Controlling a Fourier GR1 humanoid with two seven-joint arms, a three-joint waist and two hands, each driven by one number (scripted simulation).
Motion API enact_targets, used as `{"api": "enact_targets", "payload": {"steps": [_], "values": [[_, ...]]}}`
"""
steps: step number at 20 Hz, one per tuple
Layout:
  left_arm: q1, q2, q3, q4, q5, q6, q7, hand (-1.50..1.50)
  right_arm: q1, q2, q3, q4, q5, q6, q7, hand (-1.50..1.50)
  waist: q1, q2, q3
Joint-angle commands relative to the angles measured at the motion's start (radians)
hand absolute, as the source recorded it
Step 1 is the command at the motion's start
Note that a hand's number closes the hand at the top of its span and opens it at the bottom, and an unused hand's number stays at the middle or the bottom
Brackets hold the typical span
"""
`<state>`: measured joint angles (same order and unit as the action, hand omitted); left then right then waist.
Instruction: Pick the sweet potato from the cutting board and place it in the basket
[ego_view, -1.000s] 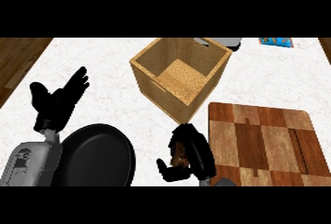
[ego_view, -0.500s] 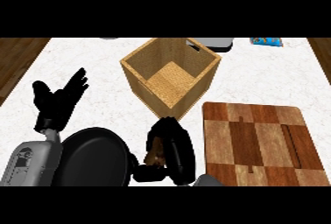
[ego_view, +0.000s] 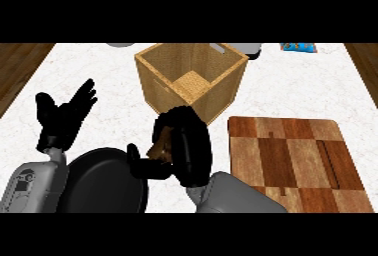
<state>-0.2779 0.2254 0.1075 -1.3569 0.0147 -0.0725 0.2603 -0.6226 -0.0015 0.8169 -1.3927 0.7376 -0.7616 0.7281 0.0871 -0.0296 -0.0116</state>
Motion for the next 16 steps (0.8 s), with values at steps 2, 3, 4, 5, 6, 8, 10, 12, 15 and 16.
{"api": "enact_targets", "payload": {"steps": [2, 3, 4, 5, 6, 8, 10, 12, 15, 16], "values": [[-0.017, -0.009, -0.003, -0.012, -0.002, 0.011, 0.001, 0.0, -0.205, 0.001, -0.053, 0.043, 0.076, 0.026, 0.244, 1.5, -0.004, -0.003, 0.001], [-0.011, 0.017, 0.008, -0.006, 0.005, -0.009, 0.018, 0.0, -0.247, 0.001, -0.07, 0.039, 0.085, 0.031, 0.276, 1.5, 0.008, -0.006, 0.001], [0.002, -0.009, -0.005, 0.012, 0.002, -0.005, -0.007, 0.0, -0.283, 0.001, -0.072, 0.063, 0.101, 0.042, 0.318, 1.5, 0.001, 0.003, -0.001], [0.008, 0.015, 0.007, 0.003, 0.006, -0.016, -0.007, 0.0, -0.323, 0.001, -0.094, 0.079, 0.119, 0.06, 0.369, 1.5, 0.005, -0.001, 0.001], [-0.007, 0.014, 0.01, 0.012, 0.005, -0.01, 0.003, 0.0, -0.382, 0.001, -0.108, 0.084, 0.138, 0.103, 0.412, 1.5, -0.012, -0.002, 0.001], [0.017, -0.001, 0.011, 0.014, 0.011, -0.008, -0.018, 0.0, -0.456, 0.001, -0.137, 0.152, 0.182, 0.148, 0.491, 1.5, -0.006, 0.0, -0.001], [0.004, 0.004, -0.001, 0.007, -0.001, -0.008, -0.007, 0.0, -0.53, 0.001, -0.138, 0.208, 0.2, 0.183, 0.565, 1.5, 0.004, 0.008, 0.002], [-0.009, 0.002, 0.012, 0.007, 0.017, -0.011, -0.003, 0.0, -0.607, 0.001, -0.15, 0.239, 0.224, 0.222, 0.633, 1.5, -0.001, 0.009, 0.003], [-0.008, 0.015, 0.027, 0.038, 0.019, -0.02, -0.035, 0.0, -0.666, 0.001, -0.156, 0.305, 0.219, 0.24, 0.709, 1.5, 0.001, 0.025, 0.004], [-0.006, 0.024, 0.02, 0.011, 0.002, -0.011, -0.031, 0.0, -0.683, 0.001, -0.138, 0.299, 0.227, 0.253, 0.749, 1.5, 0.004, 0.018, 0.005]]}}
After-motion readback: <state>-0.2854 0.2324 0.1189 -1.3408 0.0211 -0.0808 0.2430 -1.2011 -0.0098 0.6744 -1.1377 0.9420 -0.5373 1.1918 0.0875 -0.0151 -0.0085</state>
